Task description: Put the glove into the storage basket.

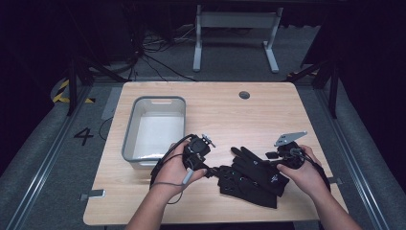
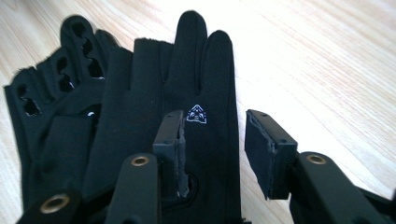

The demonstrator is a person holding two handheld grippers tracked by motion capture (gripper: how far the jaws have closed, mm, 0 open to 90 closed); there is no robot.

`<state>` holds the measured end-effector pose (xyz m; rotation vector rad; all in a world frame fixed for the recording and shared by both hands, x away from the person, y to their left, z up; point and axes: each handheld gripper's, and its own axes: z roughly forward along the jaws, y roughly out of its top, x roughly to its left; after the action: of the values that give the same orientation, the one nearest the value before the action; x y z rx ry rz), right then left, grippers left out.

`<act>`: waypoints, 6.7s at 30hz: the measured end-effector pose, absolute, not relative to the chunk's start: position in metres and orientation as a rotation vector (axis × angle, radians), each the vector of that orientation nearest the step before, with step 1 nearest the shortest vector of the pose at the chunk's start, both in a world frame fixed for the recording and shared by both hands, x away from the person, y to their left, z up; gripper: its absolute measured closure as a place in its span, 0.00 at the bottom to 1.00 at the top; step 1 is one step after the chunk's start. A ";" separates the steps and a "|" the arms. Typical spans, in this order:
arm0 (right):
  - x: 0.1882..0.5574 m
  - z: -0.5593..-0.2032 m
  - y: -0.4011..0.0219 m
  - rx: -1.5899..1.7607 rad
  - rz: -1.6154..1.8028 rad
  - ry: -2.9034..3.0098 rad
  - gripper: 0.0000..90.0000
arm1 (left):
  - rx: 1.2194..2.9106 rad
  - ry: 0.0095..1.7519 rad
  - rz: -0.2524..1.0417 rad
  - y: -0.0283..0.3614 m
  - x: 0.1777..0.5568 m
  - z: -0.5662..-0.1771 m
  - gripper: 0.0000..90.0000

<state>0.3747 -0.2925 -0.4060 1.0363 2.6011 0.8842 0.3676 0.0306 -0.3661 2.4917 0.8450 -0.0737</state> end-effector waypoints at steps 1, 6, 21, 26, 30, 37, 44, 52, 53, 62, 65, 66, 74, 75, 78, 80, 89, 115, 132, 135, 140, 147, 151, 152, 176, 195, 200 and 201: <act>0.372 -0.403 -0.293 1.042 0.889 2.594 0.64 | 2.483 0.846 -0.074 0.031 0.368 -0.366 0.46; 0.360 -0.390 -0.302 1.046 0.872 2.578 0.62 | 2.460 0.831 -0.067 0.030 0.370 -0.363 0.49; 0.335 -0.381 -0.327 1.179 0.794 2.577 0.63 | 2.477 0.729 -0.067 0.012 0.380 -0.367 0.59; 0.333 -0.384 -0.334 1.197 0.767 2.579 0.63 | 2.489 0.719 -0.076 0.007 0.383 -0.368 0.59; 0.333 -0.388 -0.337 1.209 0.742 2.579 0.63 | 2.490 0.715 -0.078 0.003 0.386 -0.372 0.60; 0.336 -0.401 -0.343 1.255 0.692 2.577 0.64 | 2.498 0.708 -0.109 -0.006 0.390 -0.381 0.63; 0.337 -0.411 -0.342 1.294 0.675 2.613 0.63 | 2.514 0.699 -0.121 -0.013 0.392 -0.390 0.63; 0.338 -0.428 -0.336 1.291 0.565 2.680 0.63 | 2.507 0.690 -0.113 -0.017 0.392 -0.391 0.62; 0.339 -0.430 -0.335 1.291 0.565 2.683 0.63 | 2.505 0.693 -0.109 -0.017 0.392 -0.391 0.61; 0.338 -0.431 -0.333 1.290 0.598 2.709 0.78 | 2.511 0.689 -0.111 -0.025 0.394 -0.398 0.59; 0.338 -0.430 -0.331 1.279 0.585 2.717 0.83 | 2.522 0.675 -0.115 -0.032 0.394 -0.403 0.59; 0.338 -0.430 -0.330 1.278 0.583 2.715 0.84 | 2.528 0.672 -0.114 -0.034 0.394 -0.405 0.59; 0.336 -0.430 -0.327 1.253 0.570 2.709 0.91 | 2.544 0.689 -0.129 -0.045 0.403 -0.422 0.59; 0.336 -0.430 -0.327 1.248 0.568 2.707 0.91 | 2.552 0.688 -0.135 -0.046 0.404 -0.423 0.59; 0.336 -0.430 -0.326 1.245 0.568 2.705 0.91 | 2.560 0.689 -0.132 -0.048 0.406 -0.427 0.58; 0.335 -0.430 -0.327 1.245 0.574 2.702 0.92 | 2.575 0.684 -0.141 -0.051 0.408 -0.429 0.58; 0.335 -0.431 -0.329 1.246 0.593 2.702 0.91 | 2.615 0.667 -0.130 -0.060 0.410 -0.434 0.53; 0.333 -0.431 -0.329 1.228 0.599 2.694 0.92 | 2.594 0.619 0.023 -0.068 0.403 -0.424 0.96; 0.331 -0.426 -0.326 1.187 0.576 2.673 0.94 | 2.583 0.585 0.074 -0.067 0.401 -0.417 0.97; 0.330 -0.422 -0.326 1.174 0.587 2.656 0.94 | 2.572 0.582 0.085 -0.065 0.399 -0.413 0.97; 0.327 -0.413 -0.328 1.140 0.620 2.608 0.94 | 2.555 0.559 0.099 -0.059 0.389 -0.400 0.97; 0.327 -0.403 -0.327 1.114 0.648 2.585 0.95 | 2.541 0.547 0.116 -0.050 0.377 -0.388 0.97; 0.328 -0.397 -0.324 1.081 0.659 2.583 0.94 | 2.539 0.548 0.124 -0.044 0.369 -0.381 0.97; 0.328 -0.396 -0.323 1.073 0.660 2.581 0.94 | 2.538 0.544 0.127 -0.042 0.367 -0.380 0.97; 0.335 -0.385 -0.300 0.946 0.676 2.641 0.94 | 2.620 0.561 0.076 -0.022 0.339 -0.372 0.97; 0.332 -0.395 -0.297 0.956 0.631 2.717 0.94 | 2.740 0.510 -0.040 -0.032 0.340 -0.387 0.97; 0.332 -0.396 -0.296 0.954 0.634 2.718 0.94 | 2.749 0.512 -0.031 -0.031 0.340 -0.387 0.97; 0.332 -0.396 -0.295 0.953 0.636 2.717 0.94 | 2.746 0.513 -0.028 -0.030 0.341 -0.386 0.97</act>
<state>0.3317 -0.2955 -0.3962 0.9529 2.7170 0.6358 0.3407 -0.0298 -0.3861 2.7463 0.5131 -0.0281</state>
